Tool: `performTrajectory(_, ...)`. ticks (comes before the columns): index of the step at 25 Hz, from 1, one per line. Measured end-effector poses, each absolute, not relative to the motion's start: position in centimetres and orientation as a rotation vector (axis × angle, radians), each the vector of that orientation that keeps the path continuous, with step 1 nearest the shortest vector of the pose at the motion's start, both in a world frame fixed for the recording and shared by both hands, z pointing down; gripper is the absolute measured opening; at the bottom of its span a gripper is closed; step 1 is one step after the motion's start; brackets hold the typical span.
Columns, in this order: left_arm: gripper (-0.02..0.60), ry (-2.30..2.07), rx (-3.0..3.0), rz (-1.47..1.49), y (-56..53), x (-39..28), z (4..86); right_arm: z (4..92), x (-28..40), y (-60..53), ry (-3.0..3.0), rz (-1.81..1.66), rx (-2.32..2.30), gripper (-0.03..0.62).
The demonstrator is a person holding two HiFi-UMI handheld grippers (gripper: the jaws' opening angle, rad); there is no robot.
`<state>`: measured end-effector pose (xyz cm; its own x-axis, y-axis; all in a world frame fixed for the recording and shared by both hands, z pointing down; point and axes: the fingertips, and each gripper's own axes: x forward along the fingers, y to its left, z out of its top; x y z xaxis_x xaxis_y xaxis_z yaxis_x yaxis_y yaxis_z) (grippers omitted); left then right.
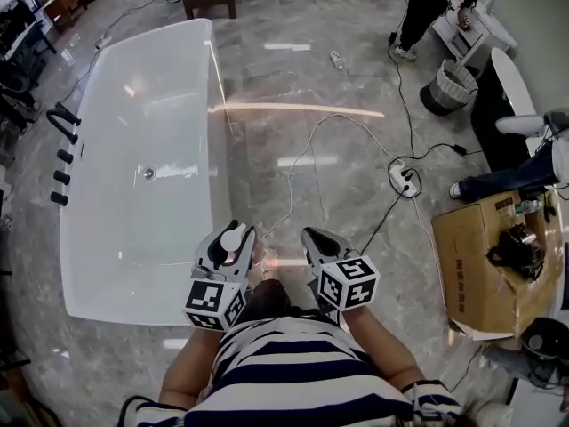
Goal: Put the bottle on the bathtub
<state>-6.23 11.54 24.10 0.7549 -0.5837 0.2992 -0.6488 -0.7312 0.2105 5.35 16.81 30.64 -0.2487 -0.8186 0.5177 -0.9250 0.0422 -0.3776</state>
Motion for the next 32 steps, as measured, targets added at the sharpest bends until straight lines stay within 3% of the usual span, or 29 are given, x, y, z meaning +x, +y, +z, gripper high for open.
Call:
performTrajectory(12, 0.149, -1.008, 2.643, 0.371, 0.1, -5.8, 26.4, 32.5, 5.3, 4.1, -2.167, 0.987, 1.678, 0.026)
performTrajectory(32, 0.149, -1.127, 2.500, 0.452, -10.7, -2.4, 32.7, 37.6, 8.5, -7.3, -2.156, 1.031, 1.436, 0.026)
